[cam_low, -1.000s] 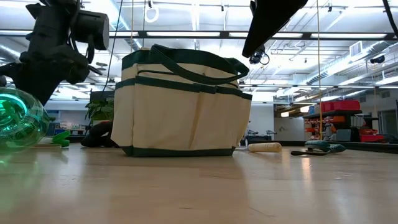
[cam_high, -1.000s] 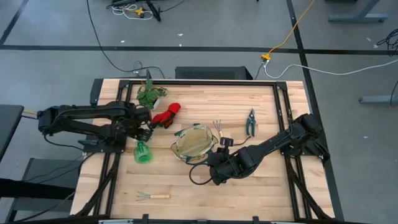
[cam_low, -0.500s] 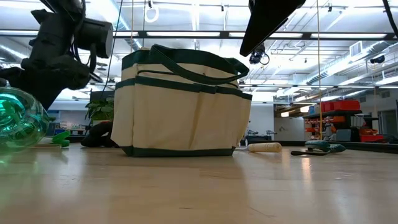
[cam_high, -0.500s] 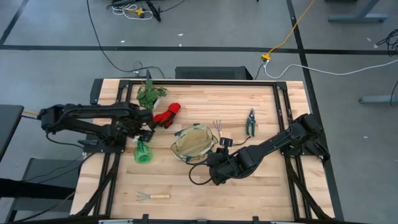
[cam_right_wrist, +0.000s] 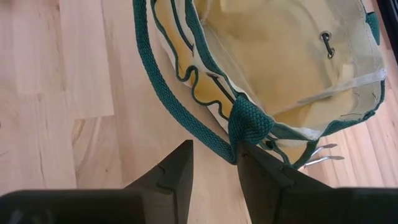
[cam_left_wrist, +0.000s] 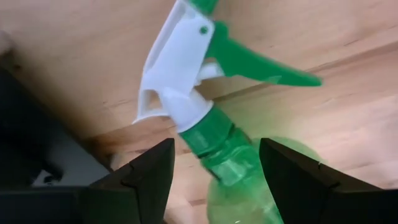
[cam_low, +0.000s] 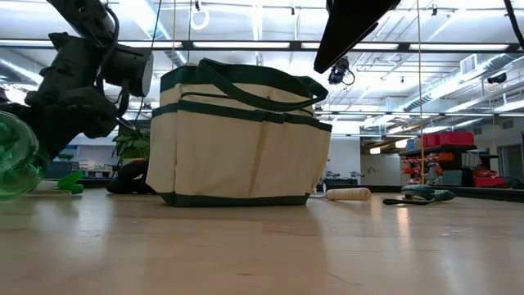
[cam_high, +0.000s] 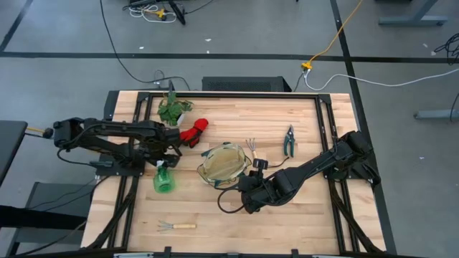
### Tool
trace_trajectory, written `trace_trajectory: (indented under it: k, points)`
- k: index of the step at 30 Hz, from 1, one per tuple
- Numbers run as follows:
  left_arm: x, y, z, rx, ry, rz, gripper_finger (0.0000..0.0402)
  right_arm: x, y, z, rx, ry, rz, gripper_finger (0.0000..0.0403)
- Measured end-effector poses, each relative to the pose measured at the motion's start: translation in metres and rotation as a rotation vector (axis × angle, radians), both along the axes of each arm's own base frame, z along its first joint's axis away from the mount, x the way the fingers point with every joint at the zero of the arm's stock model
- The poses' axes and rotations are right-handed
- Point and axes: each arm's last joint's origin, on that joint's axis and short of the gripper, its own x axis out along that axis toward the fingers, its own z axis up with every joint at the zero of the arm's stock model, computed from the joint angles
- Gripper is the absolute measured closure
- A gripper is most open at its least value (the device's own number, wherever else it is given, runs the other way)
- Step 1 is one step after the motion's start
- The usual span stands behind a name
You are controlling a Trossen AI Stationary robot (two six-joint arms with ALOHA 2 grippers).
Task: Pick & Place Garden tools in Gardening bag
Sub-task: Put the spray bottle into the gardening bag
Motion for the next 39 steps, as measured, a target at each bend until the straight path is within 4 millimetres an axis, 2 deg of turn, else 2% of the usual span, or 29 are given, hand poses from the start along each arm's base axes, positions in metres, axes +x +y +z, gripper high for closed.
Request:
trace_trajectory:
  k: [3, 9, 21, 25, 31, 39]
  points:
    - [0.001, -0.002, 0.0, -0.001, 0.018, 0.057, 0.0158, 0.0, 0.0, 0.0, 0.002, -0.001, -0.002, 0.0277]
    - [0.003, -0.009, -0.004, -0.022, 0.051, 0.036, 0.0158, 0.0, 0.001, 0.0, 0.002, -0.001, 0.0, 0.0277]
    - [0.022, -0.017, -0.031, -0.092, 0.118, -0.028, 0.0161, 0.0, 0.001, 0.0, 0.003, -0.002, 0.0, 0.0277]
    - [0.024, -0.017, -0.037, -0.109, 0.131, -0.039, 0.0186, 0.0, 0.001, 0.0, 0.003, -0.004, 0.0, 0.0277]
    - [0.024, -0.017, -0.036, -0.113, 0.116, -0.075, 0.0256, 0.0, 0.001, 0.0, 0.005, -0.007, 0.0, 0.0277]
    - [0.024, -0.017, -0.035, -0.103, 0.095, -0.117, 0.0256, 0.0, 0.001, 0.0, 0.004, -0.009, -0.001, 0.0277]
